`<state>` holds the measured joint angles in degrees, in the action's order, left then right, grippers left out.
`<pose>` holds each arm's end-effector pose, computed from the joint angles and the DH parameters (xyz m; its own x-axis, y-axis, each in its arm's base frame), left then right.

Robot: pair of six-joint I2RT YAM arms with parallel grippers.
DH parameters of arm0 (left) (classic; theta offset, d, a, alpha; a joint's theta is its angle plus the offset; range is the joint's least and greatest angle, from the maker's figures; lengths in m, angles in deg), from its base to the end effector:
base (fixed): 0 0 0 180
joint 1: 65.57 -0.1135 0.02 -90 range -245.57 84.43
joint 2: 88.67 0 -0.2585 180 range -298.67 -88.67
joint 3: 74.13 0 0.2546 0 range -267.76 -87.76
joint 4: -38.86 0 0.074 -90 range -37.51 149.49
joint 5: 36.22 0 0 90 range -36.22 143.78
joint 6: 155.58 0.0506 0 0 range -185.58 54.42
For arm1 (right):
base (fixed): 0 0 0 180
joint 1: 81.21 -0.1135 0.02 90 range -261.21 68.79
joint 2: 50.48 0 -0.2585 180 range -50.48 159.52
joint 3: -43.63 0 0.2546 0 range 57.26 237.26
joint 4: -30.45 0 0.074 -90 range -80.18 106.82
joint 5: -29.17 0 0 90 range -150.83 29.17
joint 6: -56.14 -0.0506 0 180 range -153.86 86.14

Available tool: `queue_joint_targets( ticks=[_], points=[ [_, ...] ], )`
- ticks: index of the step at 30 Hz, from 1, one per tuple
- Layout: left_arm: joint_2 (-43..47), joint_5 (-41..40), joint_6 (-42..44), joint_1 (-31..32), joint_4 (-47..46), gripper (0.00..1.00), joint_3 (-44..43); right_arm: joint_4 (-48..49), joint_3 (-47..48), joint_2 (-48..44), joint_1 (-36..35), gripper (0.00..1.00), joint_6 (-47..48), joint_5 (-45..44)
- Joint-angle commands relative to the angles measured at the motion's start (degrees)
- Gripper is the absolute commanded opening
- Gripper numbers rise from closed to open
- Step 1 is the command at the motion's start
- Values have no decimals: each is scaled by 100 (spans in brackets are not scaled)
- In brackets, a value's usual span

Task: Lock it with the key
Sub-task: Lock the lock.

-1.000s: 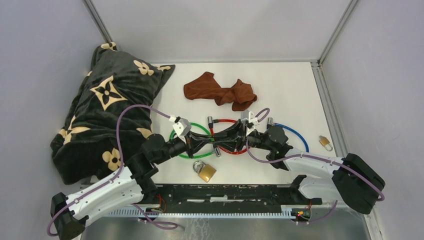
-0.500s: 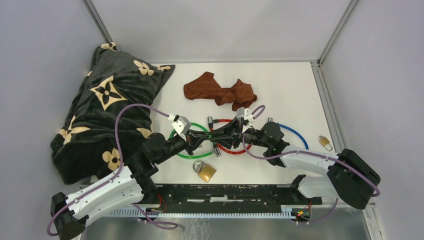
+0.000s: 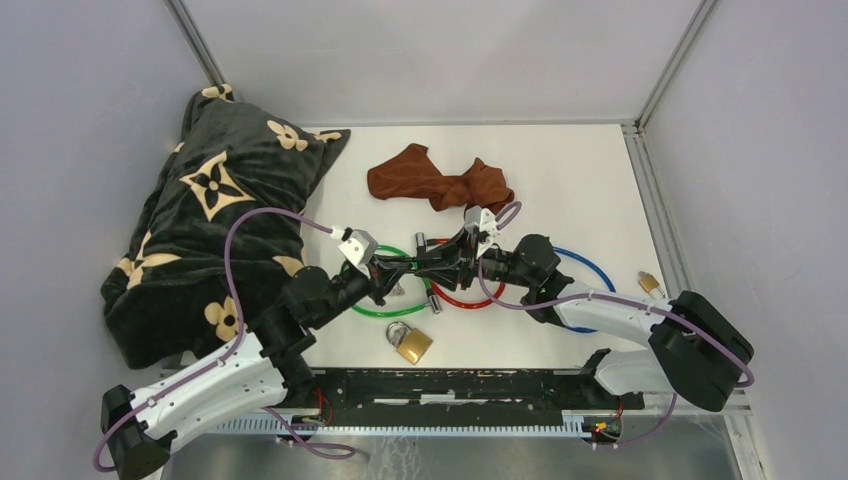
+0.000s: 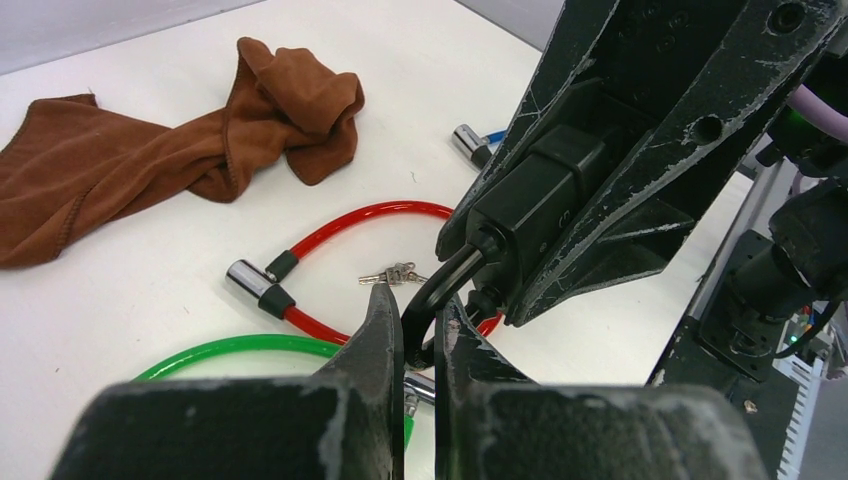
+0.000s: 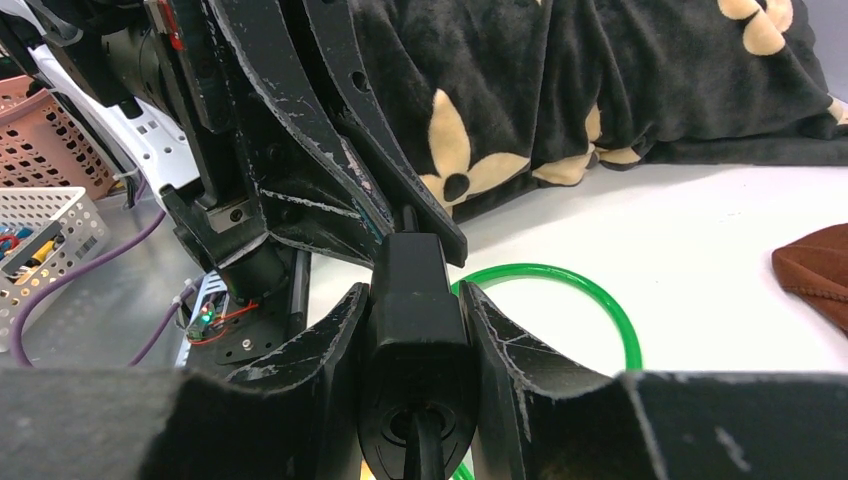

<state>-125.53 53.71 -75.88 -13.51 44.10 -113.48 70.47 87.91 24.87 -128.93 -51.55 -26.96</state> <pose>0.1181 -0.1514 0.2736 -0.1699 -0.0729 -0.9828 0.7699 0.6126 -0.1785 0.1724 0.2315 0.2502 -0.1995 0.1556 -0.9675 -0.9699 0.1091 0.2176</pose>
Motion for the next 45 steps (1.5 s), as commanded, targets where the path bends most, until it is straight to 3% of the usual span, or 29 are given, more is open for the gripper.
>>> queue_joint_targets(
  ticks=[1, 12, 37, 45],
  points=[
    [-400, 3769, -622, 1323, -2798, 2, -614, -498, 808, 707, -826, 0, 93, 595],
    [-384, 3884, -581, 1429, -2803, 2, -632, -843, 764, 336, -802, 0, 453, 609],
    [-702, 3913, -517, 1824, -3219, 2, -751, -502, 1065, 962, -826, 0, 229, 750],
    [-227, 3939, -519, 1431, -2545, 2, -736, -1531, 784, -233, -594, 0, 922, 921]
  ],
)
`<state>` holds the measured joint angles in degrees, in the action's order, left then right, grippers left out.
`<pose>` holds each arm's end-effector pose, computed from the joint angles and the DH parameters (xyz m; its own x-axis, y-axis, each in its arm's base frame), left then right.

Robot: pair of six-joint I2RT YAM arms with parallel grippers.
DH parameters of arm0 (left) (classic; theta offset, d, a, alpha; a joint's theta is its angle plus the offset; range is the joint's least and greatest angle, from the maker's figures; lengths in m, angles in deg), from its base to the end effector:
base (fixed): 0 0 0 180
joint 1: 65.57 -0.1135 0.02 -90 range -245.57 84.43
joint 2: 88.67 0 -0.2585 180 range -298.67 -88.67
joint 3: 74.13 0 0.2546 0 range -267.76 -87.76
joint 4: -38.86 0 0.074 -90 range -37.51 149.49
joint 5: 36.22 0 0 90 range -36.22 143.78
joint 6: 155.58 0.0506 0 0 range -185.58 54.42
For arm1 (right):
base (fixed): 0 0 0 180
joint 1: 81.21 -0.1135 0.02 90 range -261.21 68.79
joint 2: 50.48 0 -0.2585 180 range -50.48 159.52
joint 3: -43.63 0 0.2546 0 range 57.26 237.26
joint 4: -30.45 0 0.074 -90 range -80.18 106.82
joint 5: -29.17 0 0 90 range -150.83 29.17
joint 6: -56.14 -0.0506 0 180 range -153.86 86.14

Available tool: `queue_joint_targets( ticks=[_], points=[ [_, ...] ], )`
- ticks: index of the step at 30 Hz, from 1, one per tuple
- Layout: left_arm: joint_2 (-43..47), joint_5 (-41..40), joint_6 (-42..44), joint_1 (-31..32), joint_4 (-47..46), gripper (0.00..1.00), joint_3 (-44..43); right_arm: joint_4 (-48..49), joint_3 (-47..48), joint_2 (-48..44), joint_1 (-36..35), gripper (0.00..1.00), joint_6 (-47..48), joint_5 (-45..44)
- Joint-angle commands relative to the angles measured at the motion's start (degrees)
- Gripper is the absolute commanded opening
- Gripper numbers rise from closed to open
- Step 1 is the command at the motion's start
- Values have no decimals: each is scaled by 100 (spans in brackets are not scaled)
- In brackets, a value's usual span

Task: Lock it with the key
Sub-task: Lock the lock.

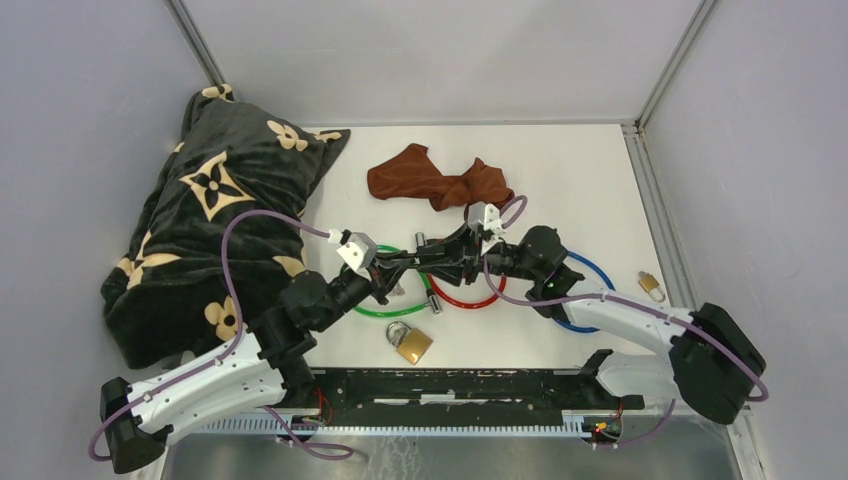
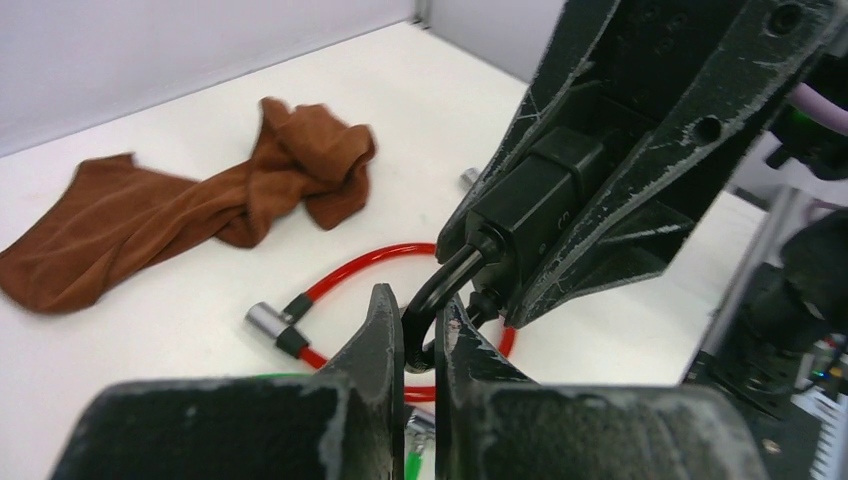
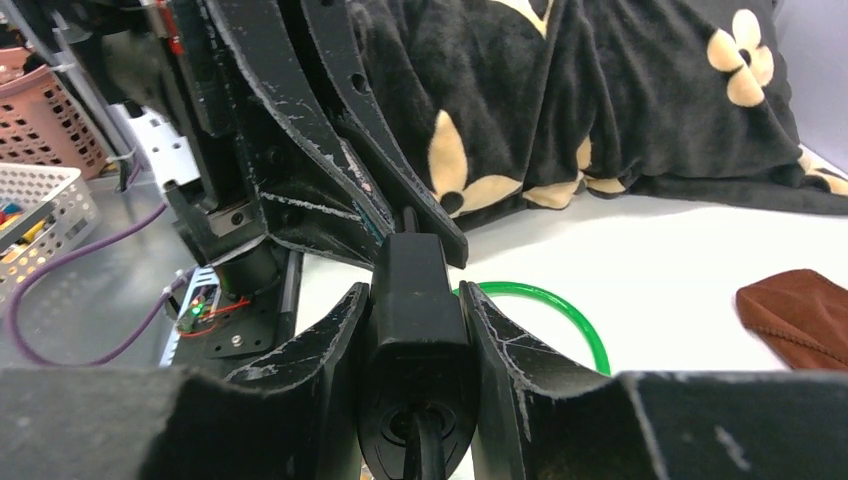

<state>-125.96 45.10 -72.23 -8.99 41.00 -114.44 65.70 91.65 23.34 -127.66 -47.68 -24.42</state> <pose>0.1124 -0.1565 0.2854 -0.0775 -0.0904 -0.9929 0.7380 0.6644 -0.1181 0.1783 0.2311 0.2698 -0.1258 0.1466 -0.9812 -0.9852 0.0979 0.1410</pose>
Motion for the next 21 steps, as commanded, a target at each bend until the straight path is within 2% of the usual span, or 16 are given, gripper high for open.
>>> queue_joint_targets(
  ticks=[1, 9, 21],
  points=[
    [-135, 4856, -898, 911, -2146, 2, -677, -1155, 381, -213, -679, 0, 623, 710],
    [7, 5028, -918, 778, -1936, 2, -927, -956, 97, -605, -488, 0, 612, 992],
    [-5, 4358, -921, 722, -2174, 2, -819, -516, 23, -242, -599, 0, 350, 1041]
  ],
)
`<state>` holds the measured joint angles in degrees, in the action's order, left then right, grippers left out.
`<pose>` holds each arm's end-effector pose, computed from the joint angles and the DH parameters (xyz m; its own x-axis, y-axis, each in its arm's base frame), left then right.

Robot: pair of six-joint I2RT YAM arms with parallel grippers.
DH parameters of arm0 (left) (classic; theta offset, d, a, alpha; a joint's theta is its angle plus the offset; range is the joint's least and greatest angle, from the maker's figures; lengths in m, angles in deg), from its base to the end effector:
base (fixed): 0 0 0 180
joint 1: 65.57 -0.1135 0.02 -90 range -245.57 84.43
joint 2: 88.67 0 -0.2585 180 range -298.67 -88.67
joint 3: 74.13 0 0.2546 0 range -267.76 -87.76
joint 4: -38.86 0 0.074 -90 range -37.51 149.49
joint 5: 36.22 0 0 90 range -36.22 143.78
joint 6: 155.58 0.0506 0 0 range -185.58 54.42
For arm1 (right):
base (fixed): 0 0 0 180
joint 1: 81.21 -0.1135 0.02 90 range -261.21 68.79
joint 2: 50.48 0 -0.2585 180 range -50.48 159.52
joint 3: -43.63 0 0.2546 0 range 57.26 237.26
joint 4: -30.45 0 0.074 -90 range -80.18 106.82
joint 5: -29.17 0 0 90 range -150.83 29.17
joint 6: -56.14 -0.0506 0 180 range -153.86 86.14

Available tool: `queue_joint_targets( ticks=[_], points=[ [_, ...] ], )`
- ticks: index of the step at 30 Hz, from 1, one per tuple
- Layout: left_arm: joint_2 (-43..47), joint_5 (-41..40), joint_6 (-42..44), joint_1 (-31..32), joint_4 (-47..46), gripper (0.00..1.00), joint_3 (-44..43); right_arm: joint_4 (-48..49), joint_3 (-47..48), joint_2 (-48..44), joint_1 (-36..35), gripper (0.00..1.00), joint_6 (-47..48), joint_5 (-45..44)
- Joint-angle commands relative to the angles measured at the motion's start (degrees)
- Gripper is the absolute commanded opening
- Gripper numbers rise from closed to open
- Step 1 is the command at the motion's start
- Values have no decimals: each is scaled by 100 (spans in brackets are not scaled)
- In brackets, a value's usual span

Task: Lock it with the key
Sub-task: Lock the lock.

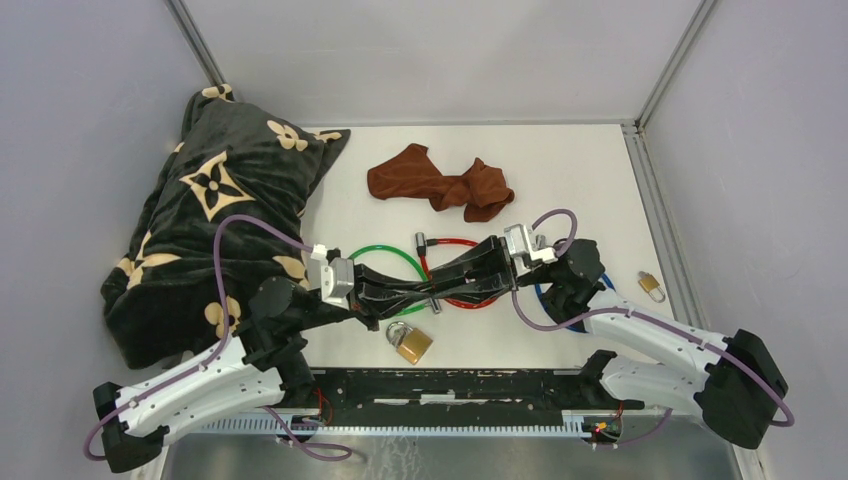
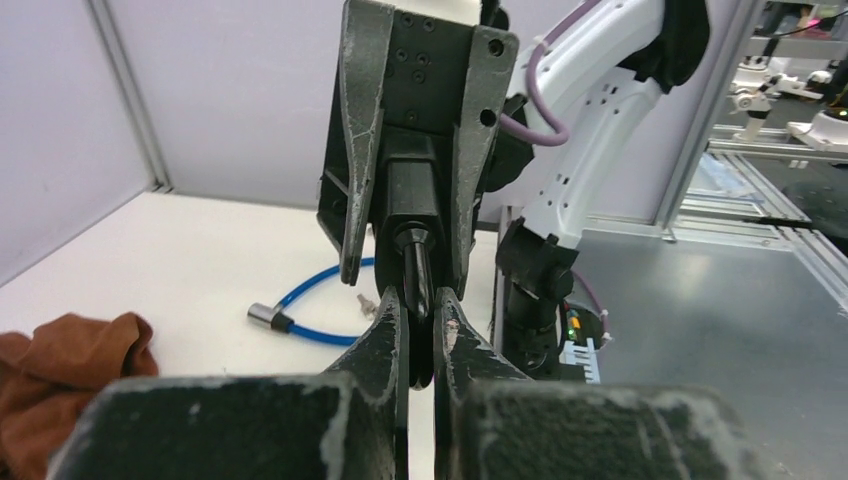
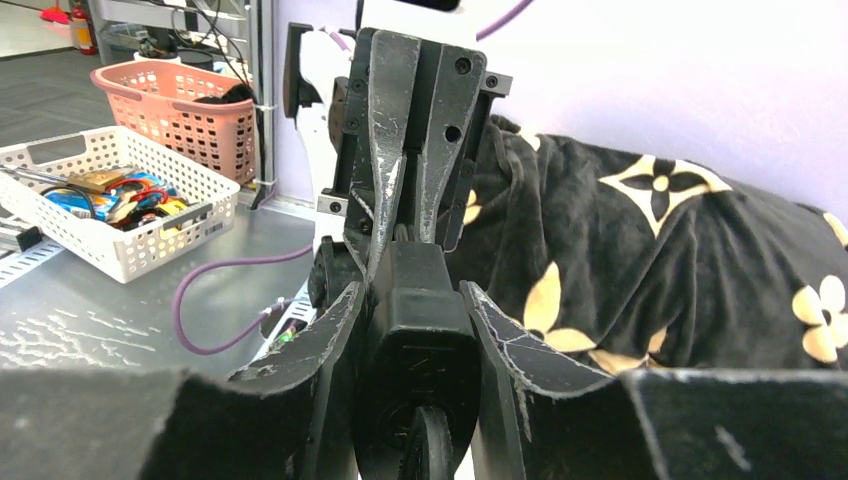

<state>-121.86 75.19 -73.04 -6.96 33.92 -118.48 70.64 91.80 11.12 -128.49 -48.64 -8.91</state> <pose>0.0727 -0.1546 0.3379 0.0163 -0.2588 -0.9658 0.9879 0.1532 -0.0244 0.1326 0.2023 0.3291 0.0581 0.2949 -0.9538 -0.9771 -0.1791 -0.1149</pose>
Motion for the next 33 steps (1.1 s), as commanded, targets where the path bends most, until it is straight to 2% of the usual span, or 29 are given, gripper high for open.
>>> queue_joint_targets(
  ticks=[1, 6, 13, 20, 26, 33],
  points=[
    [-443, 1333, -832, 494, -1427, 2, -430, -1010, 30, 1020, -542, 0, 446, -524],
    [-621, 985, -788, 481, -675, 2, -484, -1188, 268, 1197, -757, 0, 598, -645],
    [-741, 46, -27, 414, 625, 2, -520, -1533, 375, 1023, -838, 0, 808, -912],
    [-451, 0, 272, 281, 679, 2, -304, -1721, 58, 412, -661, 0, 772, -1282],
    [62, 213, 441, -18, 916, 2, -43, -2752, 53, -414, -310, 0, 1032, -2072],
    [398, 372, 350, -266, 868, 2, 148, -3384, 53, -927, -246, 0, 1278, -2234]
  ],
)
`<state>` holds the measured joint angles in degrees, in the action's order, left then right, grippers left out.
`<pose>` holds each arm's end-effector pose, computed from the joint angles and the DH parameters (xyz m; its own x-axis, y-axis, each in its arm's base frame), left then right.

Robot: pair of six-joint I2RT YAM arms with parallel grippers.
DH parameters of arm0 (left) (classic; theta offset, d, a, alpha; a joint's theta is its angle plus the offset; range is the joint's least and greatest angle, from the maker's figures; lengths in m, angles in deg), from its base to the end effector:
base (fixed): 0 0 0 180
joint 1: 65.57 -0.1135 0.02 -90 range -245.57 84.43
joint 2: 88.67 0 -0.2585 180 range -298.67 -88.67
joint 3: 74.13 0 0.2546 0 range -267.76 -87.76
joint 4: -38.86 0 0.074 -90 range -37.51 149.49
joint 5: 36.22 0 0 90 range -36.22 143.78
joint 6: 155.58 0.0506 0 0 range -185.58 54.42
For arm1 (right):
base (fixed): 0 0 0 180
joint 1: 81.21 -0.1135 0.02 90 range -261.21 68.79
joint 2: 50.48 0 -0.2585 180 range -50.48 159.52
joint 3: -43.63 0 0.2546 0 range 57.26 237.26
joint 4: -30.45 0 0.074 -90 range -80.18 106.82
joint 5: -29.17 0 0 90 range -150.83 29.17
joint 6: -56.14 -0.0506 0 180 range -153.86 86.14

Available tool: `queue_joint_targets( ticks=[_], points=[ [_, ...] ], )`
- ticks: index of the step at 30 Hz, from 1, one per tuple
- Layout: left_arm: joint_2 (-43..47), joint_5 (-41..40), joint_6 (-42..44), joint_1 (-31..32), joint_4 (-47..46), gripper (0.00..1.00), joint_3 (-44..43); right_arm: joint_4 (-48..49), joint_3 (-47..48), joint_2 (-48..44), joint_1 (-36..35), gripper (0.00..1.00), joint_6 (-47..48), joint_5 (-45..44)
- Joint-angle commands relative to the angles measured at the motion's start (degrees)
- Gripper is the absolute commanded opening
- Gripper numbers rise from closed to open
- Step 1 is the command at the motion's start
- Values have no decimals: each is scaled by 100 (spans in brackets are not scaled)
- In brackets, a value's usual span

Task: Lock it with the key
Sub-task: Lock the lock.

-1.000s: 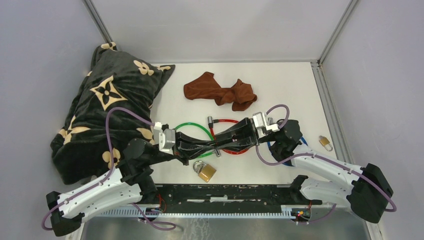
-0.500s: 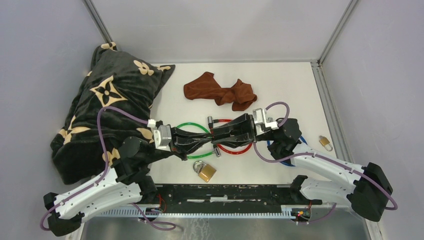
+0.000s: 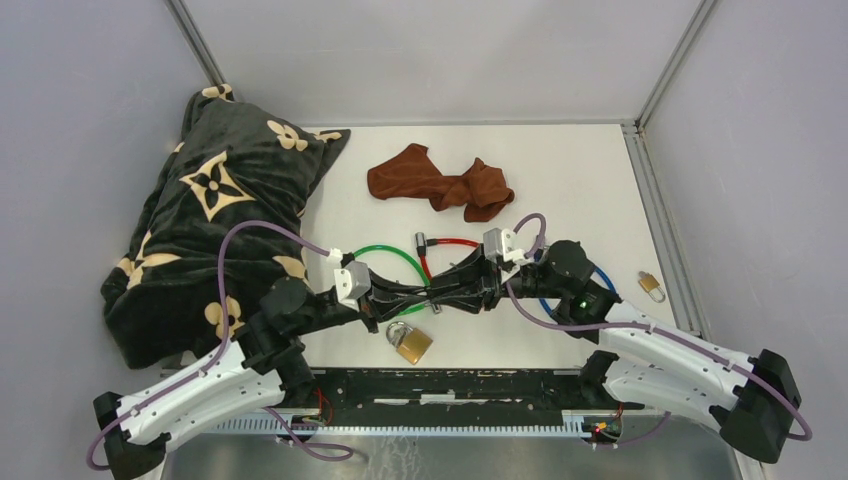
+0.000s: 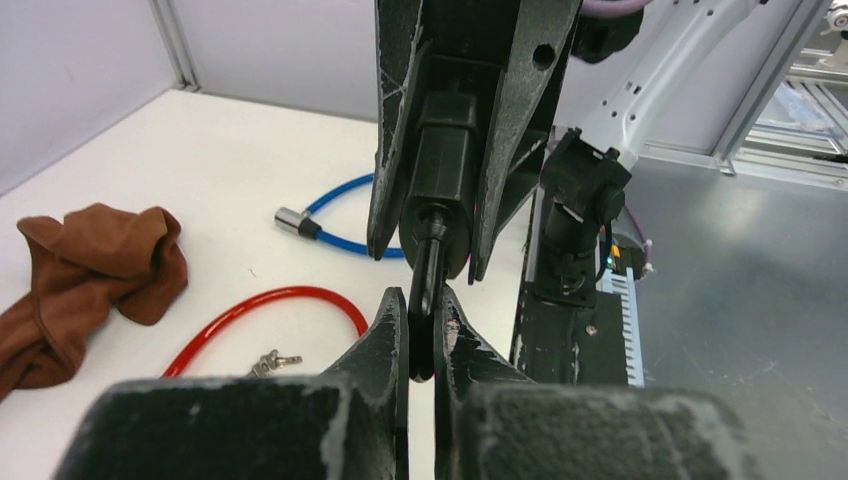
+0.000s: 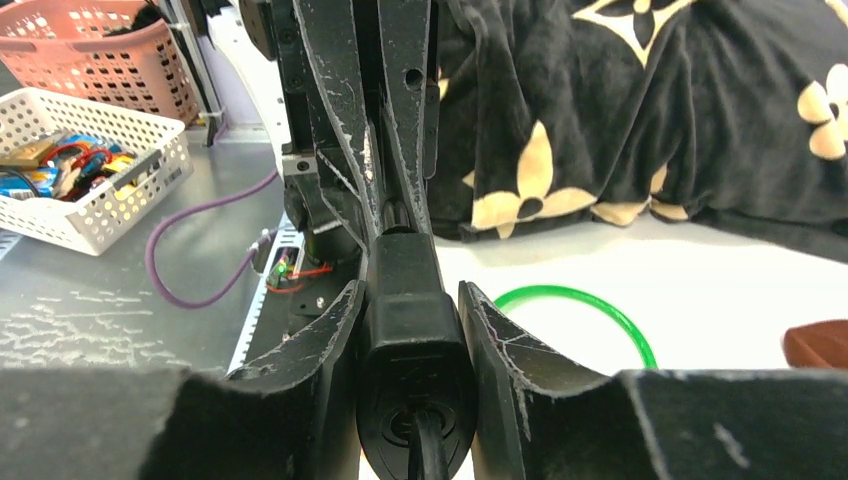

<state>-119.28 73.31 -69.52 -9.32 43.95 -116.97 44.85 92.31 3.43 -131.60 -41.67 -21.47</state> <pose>0.0788 -0.1483 0.3142 0.0024 -0.1201 -0.9928 0.9704 0.2401 -0.0267 0.1238 0.1999 0.3172 -0.0345 0.1231 -0.9918 -0.9994 -0.0062 0.0340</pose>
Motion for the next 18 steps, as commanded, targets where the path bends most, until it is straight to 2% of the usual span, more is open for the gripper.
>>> queue_joint_targets(
  ticks=[1, 5, 11, 14, 16, 18],
  points=[
    [180, 546, -1, -80, -131, 2, 3, -909, -3, -249, 72, 0, 627, -1022],
    [344, 604, -87, -256, -133, 2, 60, -1102, -50, -502, 109, 0, 693, -1029],
    [374, 819, -335, -320, -432, 3, 236, -773, -59, -379, 109, 0, 395, -751],
    [380, 823, -490, -336, -571, 28, 338, -584, -65, -365, 110, 0, 300, -676],
    [397, 788, -570, -351, -640, 38, 390, -498, -80, -377, 115, 0, 255, -655],
    [419, 694, -643, -373, -666, 44, 428, -440, -103, -369, 108, 0, 210, -648]
  ],
)
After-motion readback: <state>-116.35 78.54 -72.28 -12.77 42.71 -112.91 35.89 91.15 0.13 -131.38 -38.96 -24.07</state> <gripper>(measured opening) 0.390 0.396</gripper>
